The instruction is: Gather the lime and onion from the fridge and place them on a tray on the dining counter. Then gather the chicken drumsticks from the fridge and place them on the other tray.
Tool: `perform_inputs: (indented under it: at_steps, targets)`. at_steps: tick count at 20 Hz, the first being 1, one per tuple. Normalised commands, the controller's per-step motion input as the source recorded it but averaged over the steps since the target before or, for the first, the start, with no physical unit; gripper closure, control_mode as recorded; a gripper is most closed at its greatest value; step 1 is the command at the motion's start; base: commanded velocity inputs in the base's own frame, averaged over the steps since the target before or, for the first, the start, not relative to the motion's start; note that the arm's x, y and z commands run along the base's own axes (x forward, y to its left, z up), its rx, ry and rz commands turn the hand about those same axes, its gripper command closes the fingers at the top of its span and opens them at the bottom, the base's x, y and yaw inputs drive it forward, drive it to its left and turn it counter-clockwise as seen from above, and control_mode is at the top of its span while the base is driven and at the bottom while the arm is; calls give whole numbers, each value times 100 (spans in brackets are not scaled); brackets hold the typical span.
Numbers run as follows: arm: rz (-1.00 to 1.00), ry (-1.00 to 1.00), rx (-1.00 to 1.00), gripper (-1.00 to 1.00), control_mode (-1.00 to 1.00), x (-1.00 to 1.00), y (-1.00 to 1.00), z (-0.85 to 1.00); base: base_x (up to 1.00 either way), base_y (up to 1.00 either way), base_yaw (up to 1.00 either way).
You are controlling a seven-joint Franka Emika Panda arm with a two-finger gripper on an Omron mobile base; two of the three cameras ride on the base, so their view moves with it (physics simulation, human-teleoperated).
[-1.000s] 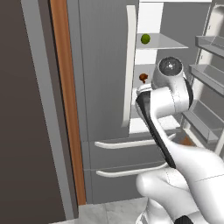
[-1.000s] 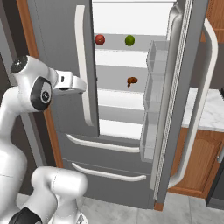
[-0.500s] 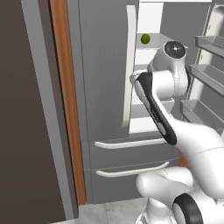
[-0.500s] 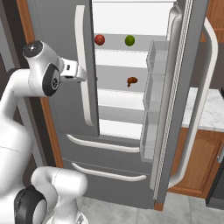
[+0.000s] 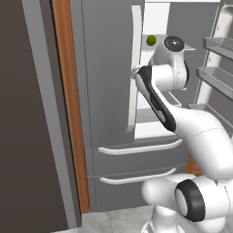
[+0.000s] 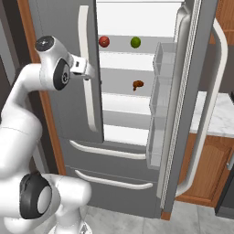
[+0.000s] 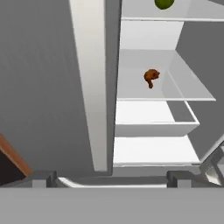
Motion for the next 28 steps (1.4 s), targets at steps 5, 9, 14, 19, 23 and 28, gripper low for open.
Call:
perform_inputs:
  at_steps: [5,9,14,19,23,28]
  targets:
    - [-1,-3,0,-100,-100,41,13,0,0,0,0]
    - [0,-3,0,-100,-100,37,9,0,0,0,0]
    - [-3,-3,0,-100,-100,36,0,0,0,0,0]
    - [-1,0,0,-100,-100,46,0,0,0,0,0]
    - [0,0,0,-100,-100,43,0,0,0,0,0]
    - [0,0,0,-100,-100,43,0,0,0,0,0]
